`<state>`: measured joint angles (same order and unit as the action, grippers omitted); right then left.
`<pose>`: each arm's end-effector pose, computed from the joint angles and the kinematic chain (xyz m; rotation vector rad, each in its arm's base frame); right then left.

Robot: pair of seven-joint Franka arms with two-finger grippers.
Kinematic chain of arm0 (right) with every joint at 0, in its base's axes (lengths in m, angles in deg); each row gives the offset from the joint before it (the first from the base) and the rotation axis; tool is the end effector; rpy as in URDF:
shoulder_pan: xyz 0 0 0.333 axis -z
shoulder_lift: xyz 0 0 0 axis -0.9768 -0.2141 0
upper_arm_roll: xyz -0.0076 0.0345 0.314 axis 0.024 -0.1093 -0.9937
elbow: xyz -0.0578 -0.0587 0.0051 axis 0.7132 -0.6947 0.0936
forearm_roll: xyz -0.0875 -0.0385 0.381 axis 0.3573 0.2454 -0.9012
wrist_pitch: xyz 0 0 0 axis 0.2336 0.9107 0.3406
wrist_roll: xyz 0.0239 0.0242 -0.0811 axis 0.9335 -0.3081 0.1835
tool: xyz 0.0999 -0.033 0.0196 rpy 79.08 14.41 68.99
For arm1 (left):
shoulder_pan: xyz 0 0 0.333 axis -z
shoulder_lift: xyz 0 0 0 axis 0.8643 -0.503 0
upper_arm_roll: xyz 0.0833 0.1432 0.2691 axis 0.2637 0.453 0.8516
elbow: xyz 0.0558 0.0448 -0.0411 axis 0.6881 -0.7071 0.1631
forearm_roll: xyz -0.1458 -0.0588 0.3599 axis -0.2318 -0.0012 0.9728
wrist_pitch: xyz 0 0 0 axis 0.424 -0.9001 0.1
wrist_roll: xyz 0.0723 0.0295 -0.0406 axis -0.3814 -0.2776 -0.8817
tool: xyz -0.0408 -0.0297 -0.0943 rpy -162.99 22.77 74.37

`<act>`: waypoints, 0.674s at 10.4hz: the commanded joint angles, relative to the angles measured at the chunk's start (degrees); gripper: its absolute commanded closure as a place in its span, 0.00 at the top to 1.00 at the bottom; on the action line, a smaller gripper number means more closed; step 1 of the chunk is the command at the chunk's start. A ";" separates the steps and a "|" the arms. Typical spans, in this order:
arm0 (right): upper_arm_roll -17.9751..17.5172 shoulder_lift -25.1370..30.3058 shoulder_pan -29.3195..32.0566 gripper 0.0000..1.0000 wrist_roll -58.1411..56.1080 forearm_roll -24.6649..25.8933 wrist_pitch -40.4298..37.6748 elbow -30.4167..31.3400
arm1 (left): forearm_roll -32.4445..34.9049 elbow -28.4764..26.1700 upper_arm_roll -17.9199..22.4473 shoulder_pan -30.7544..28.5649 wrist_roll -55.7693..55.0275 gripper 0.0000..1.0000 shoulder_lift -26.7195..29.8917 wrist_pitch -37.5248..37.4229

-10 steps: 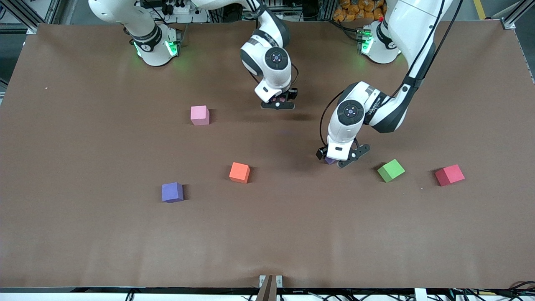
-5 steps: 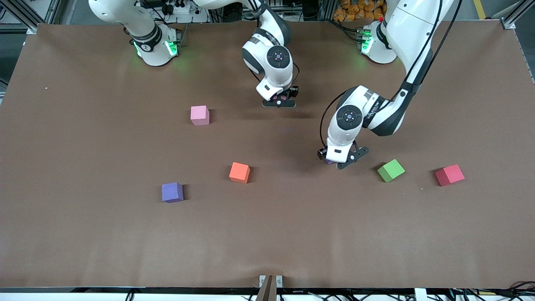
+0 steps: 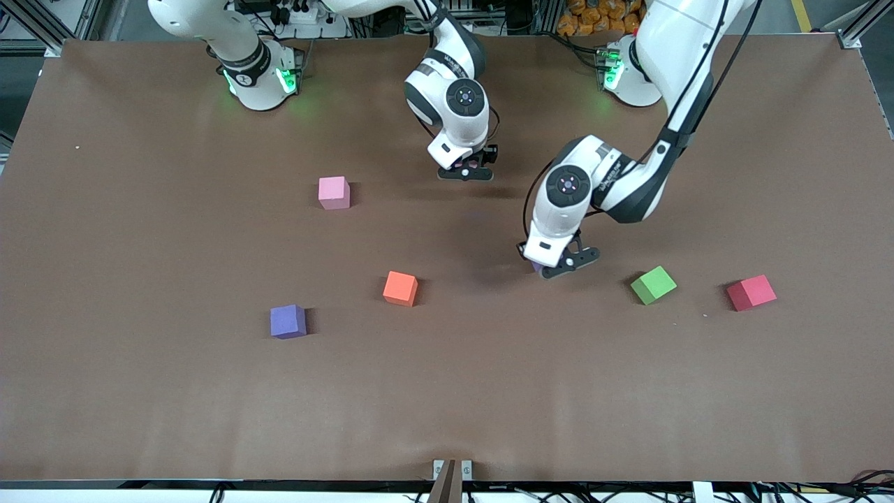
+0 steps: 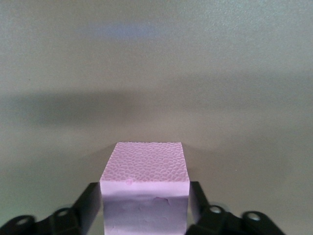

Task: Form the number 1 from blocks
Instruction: 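Carry purple centrally with the left gripper while the right gripper reaches orange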

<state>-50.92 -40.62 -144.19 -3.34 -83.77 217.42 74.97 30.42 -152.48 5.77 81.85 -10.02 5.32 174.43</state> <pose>0.3061 0.5666 0.2063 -3.0907 0.1089 0.3035 0.5072 -0.3389 0.2379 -3.0448 -0.4185 0.0167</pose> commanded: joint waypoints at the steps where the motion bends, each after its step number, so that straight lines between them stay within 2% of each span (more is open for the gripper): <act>1: -0.14 1.92 -0.17 1.00 0.57 -0.80 -0.46 -0.30 | -0.87 -0.84 -0.91 0.27 7.02 0.00 4.84 -4.25; 3: -1.19 9.54 2.63 1.00 -1.79 0.25 -0.37 5.29 | -1.92 -0.84 -1.35 0.27 7.39 0.00 5.63 -5.49; 5: -4.09 16.23 8.60 1.00 -7.31 0.69 -0.02 12.24 | -3.42 -0.93 -2.23 0.27 7.47 0.00 5.64 -5.76; 7: -6.20 19.68 16.41 1.00 -11.10 0.87 -0.90 15.07 | -3.51 -0.84 -4.51 1.14 7.30 0.00 5.20 -5.85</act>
<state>-54.30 -25.86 -134.02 -11.26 -83.38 216.51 84.78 28.18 -152.90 2.69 82.24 -3.75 9.98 169.45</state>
